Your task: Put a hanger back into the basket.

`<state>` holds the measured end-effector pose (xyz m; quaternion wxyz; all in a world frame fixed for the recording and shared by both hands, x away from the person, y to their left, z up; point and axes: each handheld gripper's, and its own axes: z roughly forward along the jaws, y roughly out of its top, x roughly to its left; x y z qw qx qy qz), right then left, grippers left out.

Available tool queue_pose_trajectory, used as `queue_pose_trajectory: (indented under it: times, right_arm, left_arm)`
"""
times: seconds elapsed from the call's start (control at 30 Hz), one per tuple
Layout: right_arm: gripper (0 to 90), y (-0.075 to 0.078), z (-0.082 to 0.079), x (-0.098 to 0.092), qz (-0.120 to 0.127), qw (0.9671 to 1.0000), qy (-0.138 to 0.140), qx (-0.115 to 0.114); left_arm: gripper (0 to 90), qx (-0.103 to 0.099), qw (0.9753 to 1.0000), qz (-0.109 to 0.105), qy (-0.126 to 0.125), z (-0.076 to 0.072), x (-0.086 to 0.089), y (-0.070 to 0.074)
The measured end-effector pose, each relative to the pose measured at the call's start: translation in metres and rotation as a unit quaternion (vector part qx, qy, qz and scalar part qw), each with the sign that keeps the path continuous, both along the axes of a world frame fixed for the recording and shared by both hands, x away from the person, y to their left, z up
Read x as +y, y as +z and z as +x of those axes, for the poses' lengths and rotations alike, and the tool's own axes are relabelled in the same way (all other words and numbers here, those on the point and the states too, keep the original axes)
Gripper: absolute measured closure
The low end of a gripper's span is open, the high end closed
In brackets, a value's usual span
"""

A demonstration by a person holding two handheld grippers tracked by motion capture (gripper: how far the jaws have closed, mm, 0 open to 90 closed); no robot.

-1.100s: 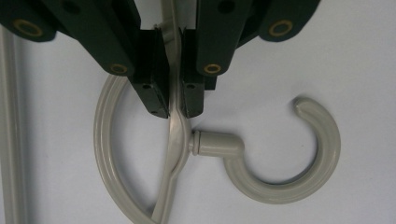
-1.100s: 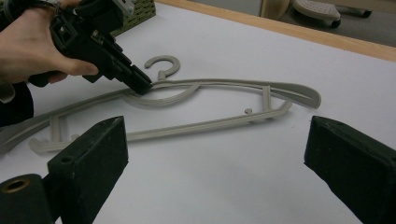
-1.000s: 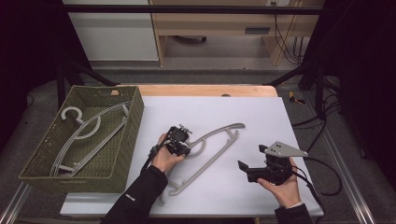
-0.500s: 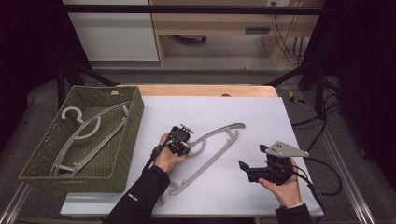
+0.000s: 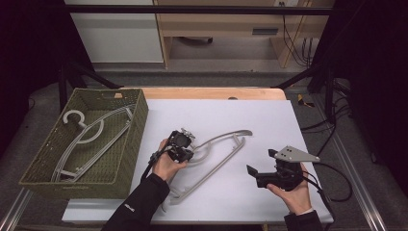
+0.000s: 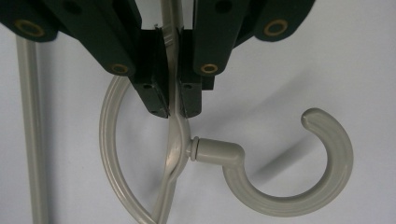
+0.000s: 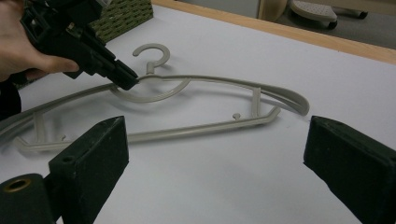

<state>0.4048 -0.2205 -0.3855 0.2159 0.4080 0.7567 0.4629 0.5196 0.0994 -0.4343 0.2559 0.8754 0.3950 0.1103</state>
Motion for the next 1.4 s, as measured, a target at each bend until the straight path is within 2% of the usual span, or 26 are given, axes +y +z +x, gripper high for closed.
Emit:
queue_pose_trajectory:
  times: [0.2, 0.33, 0.63, 0.93, 1.03, 1.23, 1.4]
  right_arm:
    - [7.2, 0.001, -0.001, -0.001, 0.003, 1.0000, -0.002, 0.000]
    - [7.3, 0.002, -0.001, -0.002, 0.002, 1.0000, -0.002, -0.003]
    - [7.2, 0.003, -0.002, -0.003, 0.004, 1.0000, -0.002, -0.004]
    - [7.2, 0.004, -0.002, -0.004, 0.004, 1.0000, -0.004, -0.008]
    - [7.1, 0.004, -0.003, -0.004, 0.004, 1.0000, -0.004, -0.008]
    - [7.0, 0.004, -0.003, -0.004, 0.005, 0.9999, -0.005, -0.008]
    - [6.7, 0.004, -0.003, -0.005, 0.004, 0.9999, -0.004, -0.008]
  left_arm:
    - [83.3, -0.010, 0.9998, -0.017, -0.001, -0.006, 0.009, 0.011]
    - [83.3, -0.021, 0.9994, -0.028, -0.004, -0.012, 0.015, 0.024]
    - [83.2, -0.066, 0.9965, -0.051, -0.009, -0.031, 0.030, 0.072]
    - [83.2, -0.103, 0.9931, -0.053, -0.015, -0.046, 0.055, 0.116]
    - [83.2, -0.109, 0.9923, -0.057, -0.015, -0.048, 0.064, 0.129]
    - [83.2, -0.124, 0.9907, -0.054, -0.009, -0.051, 0.084, 0.147]
    - [83.2, -0.135, 0.9890, -0.061, 0.005, -0.052, 0.105, 0.160]
